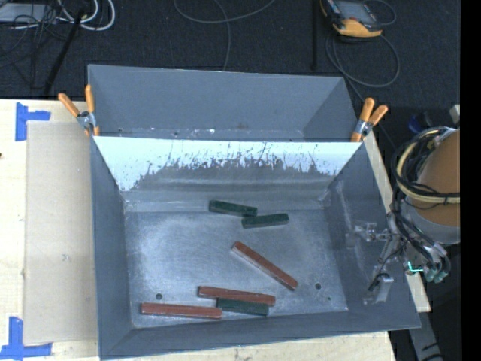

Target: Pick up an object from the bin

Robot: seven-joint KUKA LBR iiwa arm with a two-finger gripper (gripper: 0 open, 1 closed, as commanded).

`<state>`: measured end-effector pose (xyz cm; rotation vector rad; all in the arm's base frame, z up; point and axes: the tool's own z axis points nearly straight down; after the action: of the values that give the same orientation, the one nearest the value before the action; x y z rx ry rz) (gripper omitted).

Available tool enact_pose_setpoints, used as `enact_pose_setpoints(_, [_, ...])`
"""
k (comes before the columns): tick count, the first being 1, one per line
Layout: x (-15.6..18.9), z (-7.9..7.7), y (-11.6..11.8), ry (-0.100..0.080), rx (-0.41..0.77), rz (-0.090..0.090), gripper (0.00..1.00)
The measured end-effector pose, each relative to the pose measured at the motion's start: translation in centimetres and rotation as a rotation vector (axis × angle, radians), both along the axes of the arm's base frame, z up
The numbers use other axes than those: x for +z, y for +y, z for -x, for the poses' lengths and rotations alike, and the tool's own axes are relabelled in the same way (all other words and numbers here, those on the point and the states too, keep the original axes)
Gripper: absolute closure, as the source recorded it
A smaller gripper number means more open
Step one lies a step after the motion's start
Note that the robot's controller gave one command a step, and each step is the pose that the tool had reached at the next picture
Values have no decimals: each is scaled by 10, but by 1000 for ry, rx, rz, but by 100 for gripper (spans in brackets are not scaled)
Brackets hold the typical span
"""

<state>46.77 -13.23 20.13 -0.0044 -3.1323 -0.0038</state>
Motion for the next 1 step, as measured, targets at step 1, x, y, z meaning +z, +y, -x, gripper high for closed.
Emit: enact_pose_setpoints(1, [-123, -27, 21, -1, -45, -1, 0])
